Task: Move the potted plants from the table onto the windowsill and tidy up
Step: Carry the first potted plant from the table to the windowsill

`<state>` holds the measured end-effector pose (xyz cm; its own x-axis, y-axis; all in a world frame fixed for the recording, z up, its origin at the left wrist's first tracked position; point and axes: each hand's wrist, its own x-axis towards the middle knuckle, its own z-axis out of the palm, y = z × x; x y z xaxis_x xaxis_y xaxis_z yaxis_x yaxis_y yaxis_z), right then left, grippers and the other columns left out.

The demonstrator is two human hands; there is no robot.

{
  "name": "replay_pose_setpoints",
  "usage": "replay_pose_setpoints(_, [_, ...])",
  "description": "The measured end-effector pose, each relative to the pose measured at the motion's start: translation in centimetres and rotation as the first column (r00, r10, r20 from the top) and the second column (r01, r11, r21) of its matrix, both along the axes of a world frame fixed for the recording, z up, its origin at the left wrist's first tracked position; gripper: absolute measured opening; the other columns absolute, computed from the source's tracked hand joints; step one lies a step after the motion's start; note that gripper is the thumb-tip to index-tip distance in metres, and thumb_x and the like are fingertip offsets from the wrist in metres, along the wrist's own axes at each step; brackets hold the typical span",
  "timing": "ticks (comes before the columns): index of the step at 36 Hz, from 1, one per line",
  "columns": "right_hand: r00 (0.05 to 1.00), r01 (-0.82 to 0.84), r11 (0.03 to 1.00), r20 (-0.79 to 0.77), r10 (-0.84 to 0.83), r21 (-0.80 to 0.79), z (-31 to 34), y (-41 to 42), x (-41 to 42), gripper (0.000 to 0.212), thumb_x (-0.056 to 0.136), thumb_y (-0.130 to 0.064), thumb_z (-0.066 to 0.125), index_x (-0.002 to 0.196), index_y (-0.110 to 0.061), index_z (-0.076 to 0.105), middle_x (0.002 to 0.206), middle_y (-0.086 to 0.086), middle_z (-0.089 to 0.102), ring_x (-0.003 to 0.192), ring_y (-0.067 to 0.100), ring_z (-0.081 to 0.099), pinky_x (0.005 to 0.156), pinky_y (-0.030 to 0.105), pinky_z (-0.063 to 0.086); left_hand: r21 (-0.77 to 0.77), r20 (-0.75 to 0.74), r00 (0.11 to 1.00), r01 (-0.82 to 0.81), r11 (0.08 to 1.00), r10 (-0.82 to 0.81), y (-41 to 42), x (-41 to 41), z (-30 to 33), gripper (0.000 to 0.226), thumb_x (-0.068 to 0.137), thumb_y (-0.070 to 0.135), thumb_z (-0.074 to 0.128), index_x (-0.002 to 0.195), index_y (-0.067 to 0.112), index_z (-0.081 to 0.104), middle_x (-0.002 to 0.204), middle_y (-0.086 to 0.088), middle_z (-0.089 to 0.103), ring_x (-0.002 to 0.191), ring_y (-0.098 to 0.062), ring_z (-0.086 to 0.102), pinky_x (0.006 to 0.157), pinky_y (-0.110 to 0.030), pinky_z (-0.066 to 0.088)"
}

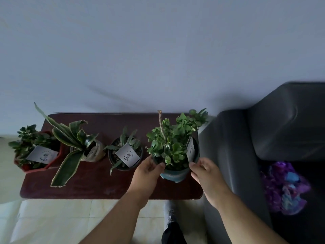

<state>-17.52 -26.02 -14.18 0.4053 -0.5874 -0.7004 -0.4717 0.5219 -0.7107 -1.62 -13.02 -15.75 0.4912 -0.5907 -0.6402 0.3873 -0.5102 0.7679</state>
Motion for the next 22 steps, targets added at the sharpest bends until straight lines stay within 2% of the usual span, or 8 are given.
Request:
replay_pose_setpoints(3, [0.999,-0.011,1.000,0.046,0.010,0.026,3.5,0.5,-0.1,0.039,0.076,-0.043,0.075,0.061,-0.025,0.044,0.086,0.022,0.057,0.092,0.024,0.058,0.111,0.064,0.041,-0.025,0.002,0.999,-0.042,0.999,0.042,0.7,-0.1,3.2,0.026,0.091,0.026,0.069,0.068,0.031,0.059,0.072,0.005,0.060,0.072,-0.009,0.056,0.078,-0.042,0.053])
replay_pose_setpoints(5, [0.996,0.005,1.000,0.087,-0.006,0.017,6.3,1.2,0.2,0.040,0.088,-0.027,0.074,0.061,-0.022,0.045,0.079,0.012,0.059,0.087,0.021,0.059,0.112,0.056,0.045,-0.091,0.001,0.997,-0.080,0.993,0.080,1.5,0.0,5.8,0.031,0.083,0.036,0.073,0.072,0.020,0.049,0.079,-0.006,0.054,0.076,-0.022,0.049,0.081,-0.057,0.049])
replay_pose_setpoints(9, [0.988,-0.039,0.996,0.149,0.050,-0.074,12.3,2.5,1.4,0.038,0.095,-0.012,0.069,0.067,-0.014,0.043,0.059,-0.009,0.052,0.072,0.012,0.052,0.112,0.056,0.043,-0.226,0.050,0.984,-0.156,0.961,0.171,3.2,0.9,11.8,0.031,0.082,0.033,0.074,0.073,0.019,0.048,0.075,-0.007,0.045,0.073,-0.022,0.040,0.074,-0.044,0.034])
replay_pose_setpoints(11, [0.979,-0.075,0.990,0.178,0.096,-0.119,14.8,3.1,2.2,0.037,0.092,-0.017,0.072,0.064,-0.020,0.048,0.062,-0.008,0.052,0.073,0.013,0.052,0.110,0.059,0.042,-0.271,0.079,0.976,-0.176,0.946,0.204,4.1,1.3,14.2,0.028,0.083,0.031,0.073,0.072,0.019,0.051,0.078,-0.002,0.057,0.076,-0.019,0.051,0.080,-0.041,0.041])
replay_pose_setpoints(14, [0.956,-0.105,0.973,0.248,0.156,-0.207,18.5,4.0,4.4,0.044,0.095,-0.008,0.068,0.057,-0.031,0.060,0.067,-0.012,0.064,0.074,0.004,0.062,0.098,0.044,0.052,-0.320,0.123,0.957,-0.212,0.923,0.263,5.9,2.4,17.9,0.034,0.082,0.035,0.074,0.077,0.012,0.049,0.095,-0.005,0.069,0.093,-0.024,0.064,0.096,-0.054,0.050])
replay_pose_setpoints(16, [0.929,-0.138,0.958,0.302,0.214,-0.252,21.1,4.8,6.4,0.042,0.094,-0.010,0.069,0.059,-0.031,0.062,0.078,-0.008,0.072,0.082,0.005,0.067,0.095,0.039,0.053,-0.362,0.143,0.932,-0.263,0.895,0.332,7.5,3.3,20.3,0.033,0.082,0.035,0.073,0.076,0.015,0.048,0.087,-0.009,0.064,0.084,-0.024,0.058,0.087,-0.052,0.050])
replay_pose_setpoints(19, [0.892,-0.183,0.928,0.342,0.296,-0.325,24.7,6.8,9.6,0.030,0.085,-0.023,0.073,0.064,-0.022,0.051,0.075,0.001,0.064,0.080,0.014,0.061,0.089,0.046,0.051,-0.432,0.177,0.885,-0.323,0.842,0.430,10.6,4.7,23.6,0.041,0.084,0.034,0.074,0.082,0.006,0.044,0.083,-0.013,0.056,0.077,-0.026,0.050,0.078,-0.051,0.048])
replay_pose_setpoints(22, [0.839,-0.242,0.897,0.385,0.385,-0.371,27.2,9.6,12.5,0.035,0.092,-0.018,0.071,0.070,-0.014,0.044,0.067,-0.002,0.050,0.068,0.012,0.047,0.072,0.035,0.040,-0.491,0.184,0.830,-0.386,0.781,0.526,14.3,6.5,26.3,0.038,0.090,0.023,0.072,0.083,0.003,0.041,0.072,-0.015,0.053,0.061,-0.023,0.049,0.059,-0.032,0.047])
